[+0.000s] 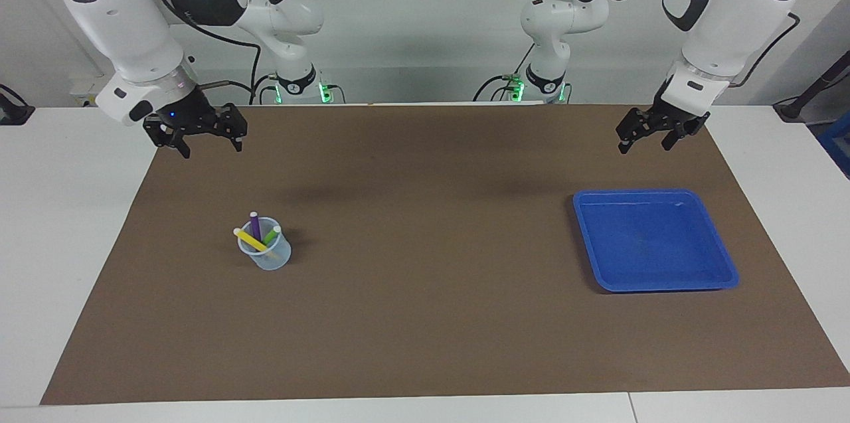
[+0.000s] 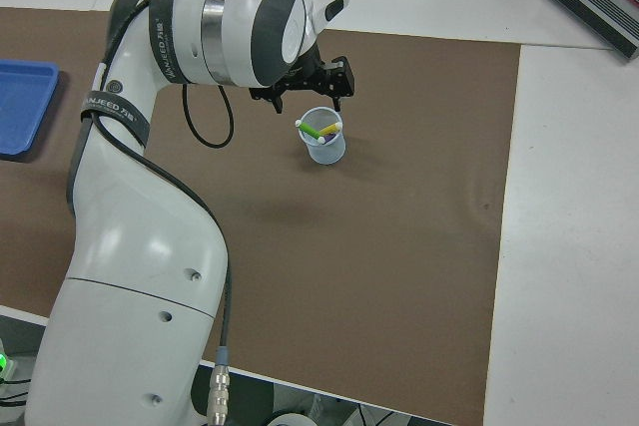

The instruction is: Right arm passes pens to left for tray arrangement

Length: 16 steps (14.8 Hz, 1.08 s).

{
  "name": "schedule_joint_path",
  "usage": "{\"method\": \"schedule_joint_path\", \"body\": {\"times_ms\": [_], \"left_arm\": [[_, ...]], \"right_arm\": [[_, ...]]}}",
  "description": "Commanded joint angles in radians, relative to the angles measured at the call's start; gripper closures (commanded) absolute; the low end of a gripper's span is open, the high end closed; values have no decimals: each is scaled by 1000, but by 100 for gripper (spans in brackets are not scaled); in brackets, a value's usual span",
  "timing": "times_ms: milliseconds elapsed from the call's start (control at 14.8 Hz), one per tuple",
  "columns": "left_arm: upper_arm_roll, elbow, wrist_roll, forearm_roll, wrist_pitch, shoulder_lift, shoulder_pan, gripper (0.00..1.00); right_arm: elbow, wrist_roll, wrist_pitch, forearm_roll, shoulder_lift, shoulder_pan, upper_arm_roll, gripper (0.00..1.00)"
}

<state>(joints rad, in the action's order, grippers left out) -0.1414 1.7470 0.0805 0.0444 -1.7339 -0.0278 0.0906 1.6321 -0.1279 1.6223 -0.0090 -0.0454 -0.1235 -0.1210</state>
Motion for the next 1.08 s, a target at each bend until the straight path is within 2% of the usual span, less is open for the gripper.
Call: {"method": "schedule_joint_path", "body": {"times_ms": [0,1013], "left_arm": [[6,9,-11,12,-16,-6,-6,0],[5,25,5,14,-4,-14,-6,0]], "right_arm": [[-11,27,-25,-17,-2,-1,-8,0],[-9,18,-19,-16,-2,-5,-8,0]]}}
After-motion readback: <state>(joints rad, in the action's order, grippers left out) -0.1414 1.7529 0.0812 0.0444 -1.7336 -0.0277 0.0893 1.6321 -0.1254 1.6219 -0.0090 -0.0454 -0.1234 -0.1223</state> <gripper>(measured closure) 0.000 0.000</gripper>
